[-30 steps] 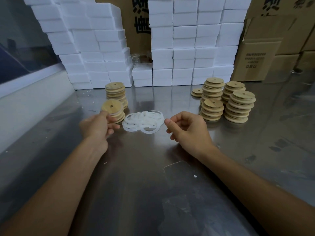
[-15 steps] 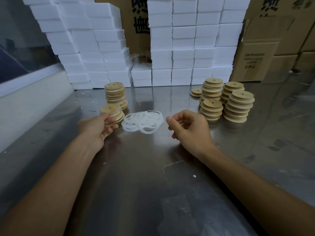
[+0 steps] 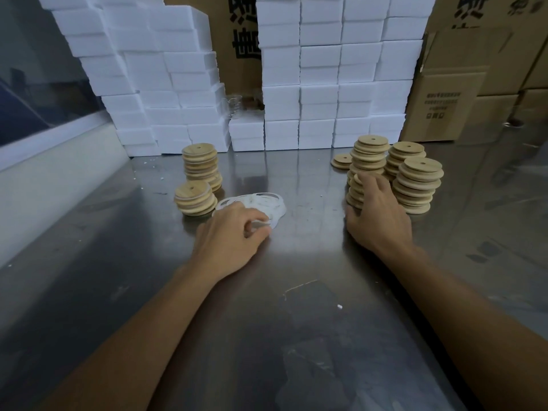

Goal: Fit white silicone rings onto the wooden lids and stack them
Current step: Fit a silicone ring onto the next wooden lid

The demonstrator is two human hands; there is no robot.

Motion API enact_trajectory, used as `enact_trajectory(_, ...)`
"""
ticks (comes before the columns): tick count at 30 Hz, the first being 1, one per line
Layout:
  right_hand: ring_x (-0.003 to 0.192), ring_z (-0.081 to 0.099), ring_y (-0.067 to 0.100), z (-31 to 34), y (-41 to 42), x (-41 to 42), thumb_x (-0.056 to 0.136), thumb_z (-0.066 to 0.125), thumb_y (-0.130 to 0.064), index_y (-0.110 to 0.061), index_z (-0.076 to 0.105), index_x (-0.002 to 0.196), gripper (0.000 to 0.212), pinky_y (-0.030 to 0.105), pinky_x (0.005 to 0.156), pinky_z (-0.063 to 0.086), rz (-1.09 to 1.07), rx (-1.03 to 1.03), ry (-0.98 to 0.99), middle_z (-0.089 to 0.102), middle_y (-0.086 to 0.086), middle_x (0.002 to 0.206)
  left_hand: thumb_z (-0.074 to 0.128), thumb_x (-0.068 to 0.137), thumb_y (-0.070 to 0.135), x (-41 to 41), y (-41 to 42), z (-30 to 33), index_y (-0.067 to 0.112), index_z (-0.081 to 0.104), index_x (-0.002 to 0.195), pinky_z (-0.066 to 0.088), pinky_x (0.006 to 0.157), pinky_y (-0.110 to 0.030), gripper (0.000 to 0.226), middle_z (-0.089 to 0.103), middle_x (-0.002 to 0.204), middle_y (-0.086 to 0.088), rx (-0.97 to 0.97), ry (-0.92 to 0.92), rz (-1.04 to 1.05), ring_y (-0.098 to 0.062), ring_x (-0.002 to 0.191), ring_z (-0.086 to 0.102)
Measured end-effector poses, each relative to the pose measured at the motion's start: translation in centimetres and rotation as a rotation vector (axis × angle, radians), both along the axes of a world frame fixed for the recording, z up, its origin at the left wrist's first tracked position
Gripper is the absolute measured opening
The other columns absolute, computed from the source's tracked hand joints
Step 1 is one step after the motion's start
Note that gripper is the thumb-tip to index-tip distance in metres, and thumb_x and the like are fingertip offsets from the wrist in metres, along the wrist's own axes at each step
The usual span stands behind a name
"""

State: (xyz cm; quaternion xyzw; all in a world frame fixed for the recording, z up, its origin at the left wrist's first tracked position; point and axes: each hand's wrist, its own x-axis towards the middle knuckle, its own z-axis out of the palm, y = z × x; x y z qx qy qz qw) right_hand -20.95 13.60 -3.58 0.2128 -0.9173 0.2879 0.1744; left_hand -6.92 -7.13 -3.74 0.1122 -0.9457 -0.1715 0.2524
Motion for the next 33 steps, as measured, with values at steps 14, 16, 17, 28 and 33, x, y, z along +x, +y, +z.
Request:
enact_trajectory(14,0.1,0.06,0.019,0.6,-0.5,1.2,0.087,0.072,-0.027,-0.011,0.068,0.11,0.028,0.039,0.091,0.052,0.2,-0.43,0.067,0.063,0.003,0.109,0.05,0.099,0.025,-0.4,0.8,0.6,0.021,0.062,0.095,0.046,0.075,-0.04,0.013,0.053,0.104,0.004,-0.086,-0.107,0.087,-0.021,0.094,0.054)
enact_trajectory(16,0.094,0.06,0.016,0.7,-0.9,1.6,0.086,0.072,-0.032,-0.013,0.07,0.096,0.021,0.042,0.088,0.052,0.239,-0.487,0.036,0.064,0.0,0.1,0.051,0.097,0.016,-0.3,0.8,0.7,0.019,0.054,0.091,0.047,0.075,-0.042,0.008,0.048,0.1,0.006,-0.064,-0.106,0.078,-0.02,0.092,0.051)
enact_trajectory(17,0.095,0.059,0.011,0.6,-1.2,1.9,0.087,0.072,-0.029,-0.014,0.07,0.092,0.016,0.04,0.089,0.052,0.258,-0.497,0.027,0.064,0.0,0.1,0.051,0.096,0.011,-0.3,0.8,0.6,0.018,0.051,0.089,0.046,0.074,-0.041,0.01,0.047,0.097,0.006,-0.056,-0.095,0.064,-0.019,0.09,0.049)
enact_trajectory(28,0.093,0.069,0.023,1.1,-2.8,4.7,0.088,0.065,-0.003,-0.014,0.074,0.091,0.015,0.041,0.088,0.057,0.453,-0.56,-0.363,0.071,0.005,0.1,0.049,0.103,0.02,-1.0,2.8,1.3,0.011,0.066,0.097,0.047,0.072,-0.04,0.02,0.066,0.094,-0.019,0.969,0.149,-0.131,-0.028,0.076,0.058)
enact_trajectory(33,0.094,0.066,0.029,1.5,-3.5,6.3,0.099,0.054,-0.019,-0.005,0.072,0.089,0.025,0.054,0.088,0.054,0.584,-0.655,-0.476,0.069,0.011,0.092,0.047,0.103,0.017,-1.3,3.1,0.8,0.009,0.065,0.094,0.057,0.059,-0.032,0.022,0.074,0.088,-0.011,1.092,0.172,-0.132,-0.031,0.079,0.072)
